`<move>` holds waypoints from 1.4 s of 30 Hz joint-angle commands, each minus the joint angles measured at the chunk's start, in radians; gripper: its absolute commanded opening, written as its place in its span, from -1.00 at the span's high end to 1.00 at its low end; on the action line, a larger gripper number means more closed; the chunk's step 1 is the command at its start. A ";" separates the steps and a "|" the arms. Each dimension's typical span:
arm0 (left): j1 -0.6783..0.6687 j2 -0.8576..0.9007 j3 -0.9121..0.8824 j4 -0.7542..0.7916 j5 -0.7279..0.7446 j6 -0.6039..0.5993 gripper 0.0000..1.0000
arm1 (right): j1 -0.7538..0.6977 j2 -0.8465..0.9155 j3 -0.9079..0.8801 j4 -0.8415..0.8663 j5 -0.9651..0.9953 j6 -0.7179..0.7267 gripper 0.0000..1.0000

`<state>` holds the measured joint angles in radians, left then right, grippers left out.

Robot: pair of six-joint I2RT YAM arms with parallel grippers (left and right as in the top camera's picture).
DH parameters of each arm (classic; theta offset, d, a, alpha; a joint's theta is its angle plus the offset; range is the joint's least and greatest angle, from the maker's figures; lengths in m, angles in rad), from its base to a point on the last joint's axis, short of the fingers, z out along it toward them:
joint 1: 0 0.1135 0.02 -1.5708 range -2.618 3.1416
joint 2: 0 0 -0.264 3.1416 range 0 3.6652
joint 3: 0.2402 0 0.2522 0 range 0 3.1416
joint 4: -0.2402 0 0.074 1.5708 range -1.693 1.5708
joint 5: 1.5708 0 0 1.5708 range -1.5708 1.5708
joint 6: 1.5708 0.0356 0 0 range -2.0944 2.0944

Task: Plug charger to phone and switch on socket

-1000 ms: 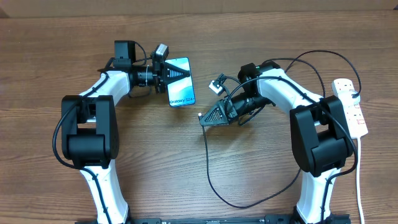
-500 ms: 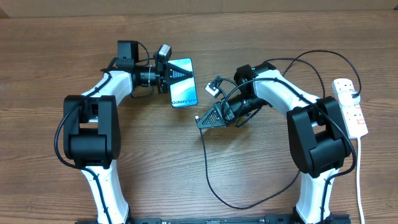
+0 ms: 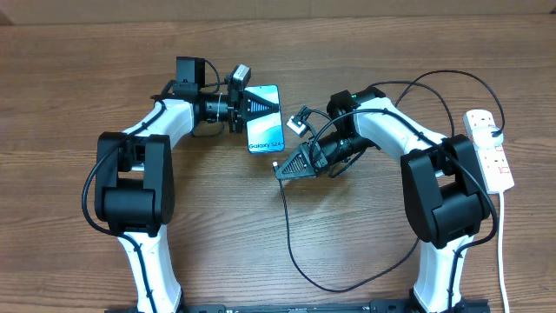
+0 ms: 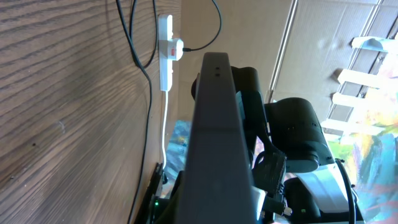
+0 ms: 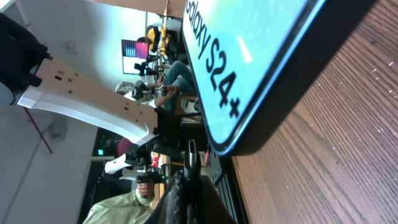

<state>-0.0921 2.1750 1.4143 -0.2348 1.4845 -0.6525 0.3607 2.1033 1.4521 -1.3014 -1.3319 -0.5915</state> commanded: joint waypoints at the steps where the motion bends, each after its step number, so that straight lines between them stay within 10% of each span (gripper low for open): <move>1: -0.007 -0.038 0.025 0.004 0.023 -0.009 0.92 | 0.005 0.006 -0.002 0.002 -0.024 -0.012 0.93; 42: -0.008 -0.038 0.025 0.004 0.005 -0.005 0.92 | 0.005 0.006 -0.002 0.010 -0.013 -0.012 0.93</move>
<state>-0.0921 2.1750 1.4143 -0.2348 1.4662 -0.6525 0.3607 2.1033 1.4521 -1.2945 -1.3308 -0.5919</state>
